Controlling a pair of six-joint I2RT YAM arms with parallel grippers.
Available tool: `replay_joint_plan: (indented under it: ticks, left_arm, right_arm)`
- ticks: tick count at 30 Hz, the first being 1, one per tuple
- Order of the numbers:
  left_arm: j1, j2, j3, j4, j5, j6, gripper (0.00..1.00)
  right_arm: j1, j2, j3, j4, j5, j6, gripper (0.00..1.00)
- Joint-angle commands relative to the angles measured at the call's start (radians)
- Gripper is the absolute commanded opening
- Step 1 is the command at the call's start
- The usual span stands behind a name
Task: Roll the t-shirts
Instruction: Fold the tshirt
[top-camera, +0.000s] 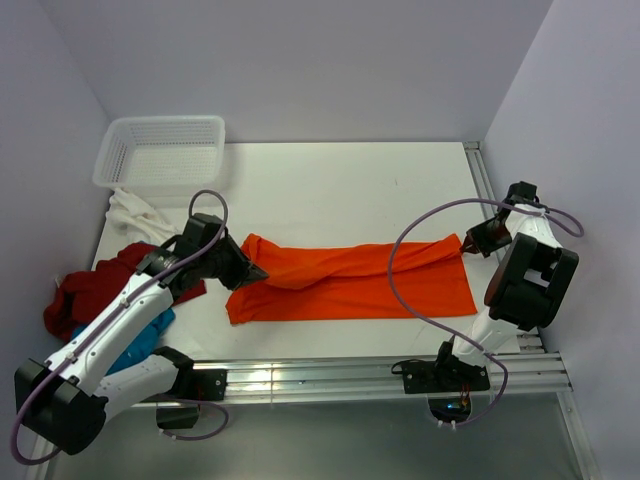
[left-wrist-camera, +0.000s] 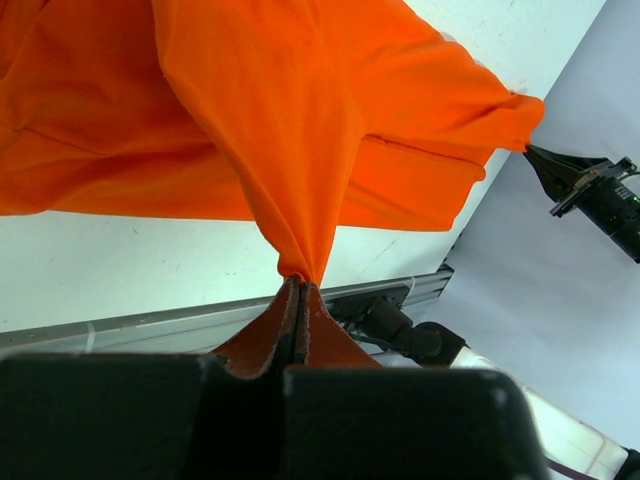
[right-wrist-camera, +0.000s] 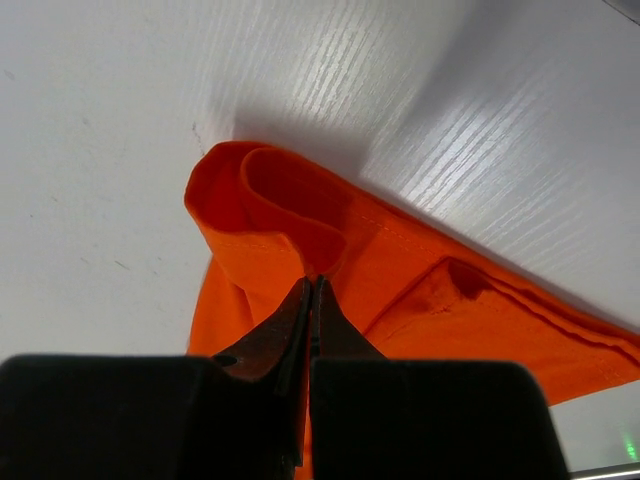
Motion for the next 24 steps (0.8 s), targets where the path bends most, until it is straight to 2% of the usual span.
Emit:
replay_joint_plan:
  ticks: [1,7,11,18,21,22,24]
  left_arm:
    - [-0.014,-0.029,-0.019,0.036,-0.030,-0.032,0.00]
    - [-0.020,-0.035,-0.045,0.044,-0.037,-0.035,0.00]
    - [-0.022,-0.032,-0.051,0.049,-0.037,-0.030,0.00]
    - [-0.022,-0.017,-0.060,0.056,-0.031,-0.018,0.00]
    - [-0.022,-0.012,-0.063,0.058,-0.033,-0.013,0.00]
    - [-0.022,-0.007,-0.060,0.056,-0.033,-0.009,0.00]
    - [-0.022,-0.003,-0.060,0.058,-0.030,-0.007,0.00]
  right_arm:
    - [-0.007,-0.019,-0.010,0.020,0.027,-0.013,0.00]
    - [-0.010,-0.038,-0.025,0.007,0.068,-0.012,0.00]
    - [-0.010,-0.035,-0.027,-0.029,0.149,0.004,0.00]
    - [-0.017,-0.052,-0.074,-0.017,0.160,0.004,0.00]
    - [-0.015,-0.042,-0.087,-0.006,0.150,-0.004,0.10]
    - [-0.017,-0.044,-0.090,-0.005,0.150,-0.004,0.23]
    - [-0.017,-0.073,-0.091,-0.002,0.150,-0.005,0.31]
